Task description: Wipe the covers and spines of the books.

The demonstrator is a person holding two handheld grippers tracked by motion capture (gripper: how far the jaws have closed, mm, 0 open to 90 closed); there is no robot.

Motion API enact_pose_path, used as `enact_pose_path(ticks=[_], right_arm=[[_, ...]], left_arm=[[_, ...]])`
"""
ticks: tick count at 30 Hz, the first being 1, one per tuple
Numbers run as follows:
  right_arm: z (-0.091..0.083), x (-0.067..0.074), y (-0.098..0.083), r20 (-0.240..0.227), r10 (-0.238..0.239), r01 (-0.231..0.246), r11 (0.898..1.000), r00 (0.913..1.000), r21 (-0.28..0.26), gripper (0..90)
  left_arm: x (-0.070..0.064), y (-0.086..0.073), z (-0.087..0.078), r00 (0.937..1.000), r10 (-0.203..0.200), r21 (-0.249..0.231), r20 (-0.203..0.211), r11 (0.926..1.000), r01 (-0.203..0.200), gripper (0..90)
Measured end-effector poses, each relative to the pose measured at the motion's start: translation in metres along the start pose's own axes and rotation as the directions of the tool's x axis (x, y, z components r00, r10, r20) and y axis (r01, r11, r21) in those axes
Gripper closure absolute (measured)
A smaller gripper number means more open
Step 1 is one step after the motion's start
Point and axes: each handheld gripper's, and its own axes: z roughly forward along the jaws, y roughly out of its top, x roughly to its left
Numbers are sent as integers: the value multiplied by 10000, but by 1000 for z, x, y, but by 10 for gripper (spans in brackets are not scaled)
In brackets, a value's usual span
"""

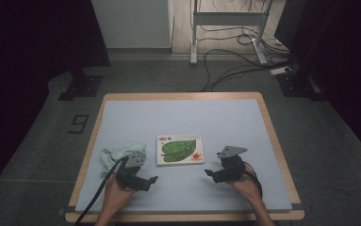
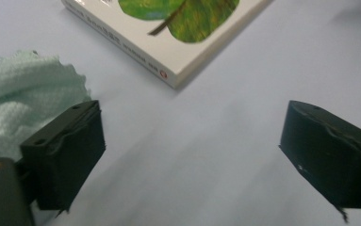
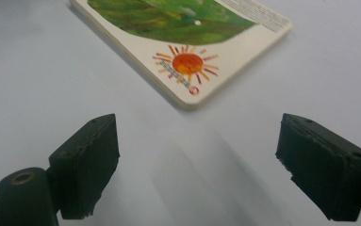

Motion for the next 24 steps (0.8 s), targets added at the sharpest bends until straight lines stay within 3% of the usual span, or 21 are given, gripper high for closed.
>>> enact_pose_path(ticks=[5, 10, 13, 17, 24], right_arm=[[-15, -4, -12, 363, 95, -102, 9998, 9993, 194, 83], [-26, -11, -29, 686, 416, -448, 9979, 9968, 461, 0], [-30, -15, -38, 1045, 600, -664, 9960, 9927, 590, 0], [-31, -21, -49, 1235, 972, -1052, 9926, 9876, 602, 0], [-29, -23, -58, 1267, 1187, -1269, 9902, 9848, 589, 0]], left_arm=[[-6, -7, -1, 9994, 300, 449, -150, 9986, -293, 3], [-7, -15, 0, 9997, 193, 568, -119, 9982, -186, 0], [-6, -20, 1, 10000, 25, 596, -57, 9982, -22, 0], [-7, -25, 7, 9996, 161, 946, -236, 9954, -138, 0], [-6, -29, 8, 9996, 236, 532, -145, 9983, -228, 0]])
